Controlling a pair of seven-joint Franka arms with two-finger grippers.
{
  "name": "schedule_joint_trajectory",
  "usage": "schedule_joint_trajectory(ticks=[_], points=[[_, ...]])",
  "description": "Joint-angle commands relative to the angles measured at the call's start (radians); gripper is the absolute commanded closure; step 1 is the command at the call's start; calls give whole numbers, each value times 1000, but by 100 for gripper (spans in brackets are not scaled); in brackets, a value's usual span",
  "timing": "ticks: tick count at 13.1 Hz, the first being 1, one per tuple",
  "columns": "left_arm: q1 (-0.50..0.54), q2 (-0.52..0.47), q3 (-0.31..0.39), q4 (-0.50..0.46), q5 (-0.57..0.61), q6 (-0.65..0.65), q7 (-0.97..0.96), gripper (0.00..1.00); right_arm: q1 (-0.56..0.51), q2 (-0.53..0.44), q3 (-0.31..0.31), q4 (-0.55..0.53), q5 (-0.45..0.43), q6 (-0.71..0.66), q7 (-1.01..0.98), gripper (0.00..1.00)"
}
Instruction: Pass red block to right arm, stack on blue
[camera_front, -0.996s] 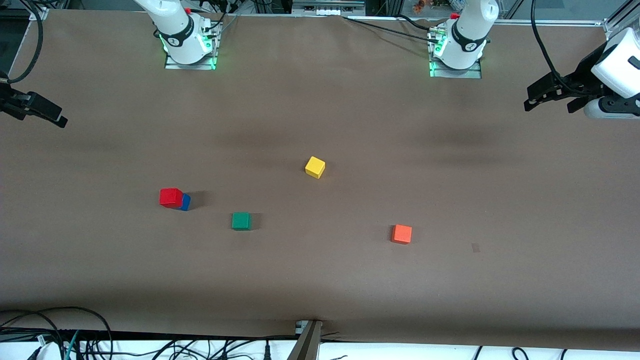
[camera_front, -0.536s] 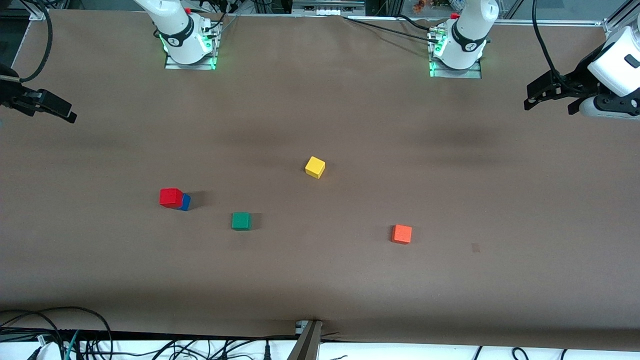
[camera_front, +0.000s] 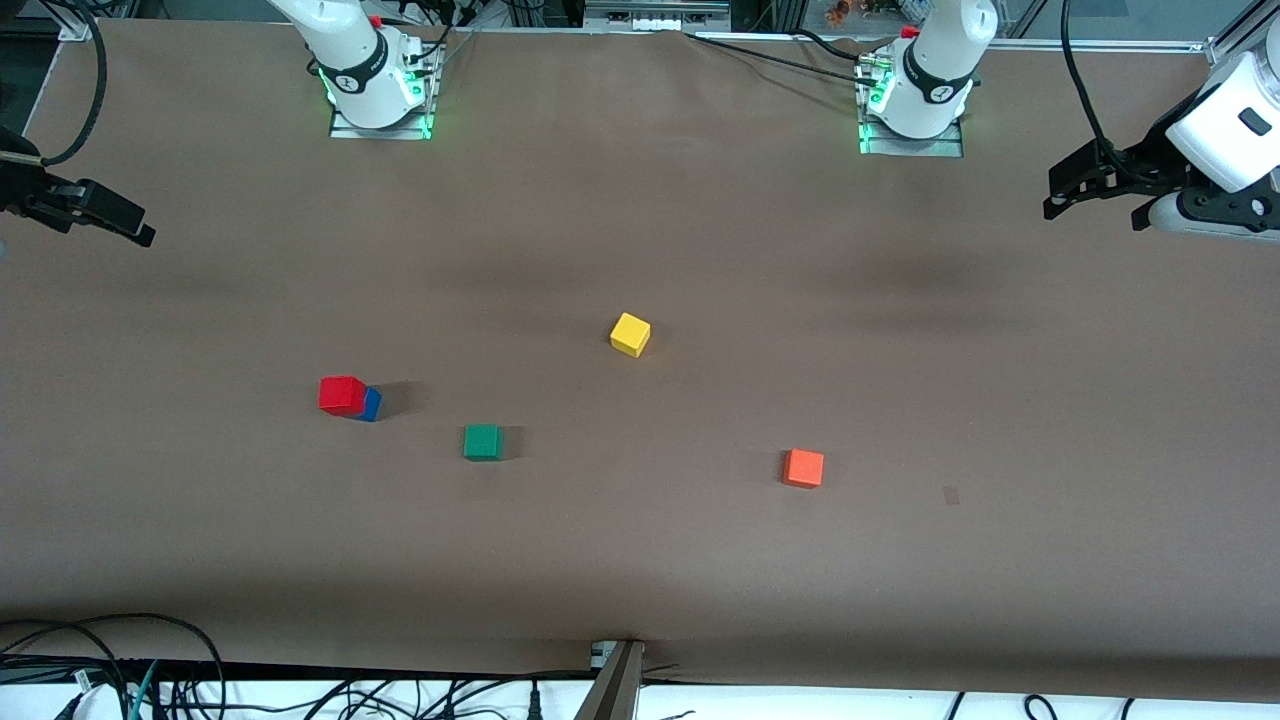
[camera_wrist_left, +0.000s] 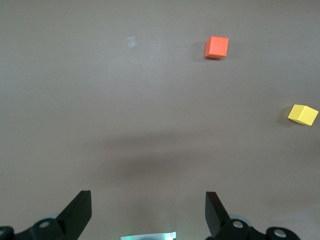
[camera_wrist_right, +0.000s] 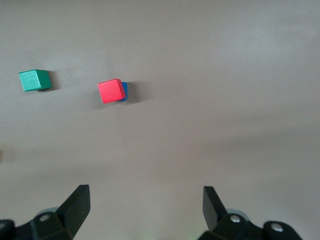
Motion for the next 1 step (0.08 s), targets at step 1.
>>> schedule_joint_trajectory(ticks=[1], points=[[-6,24,-1,37,23,-1,14,0,-2,-12,6,-12,9,-9,9,0]])
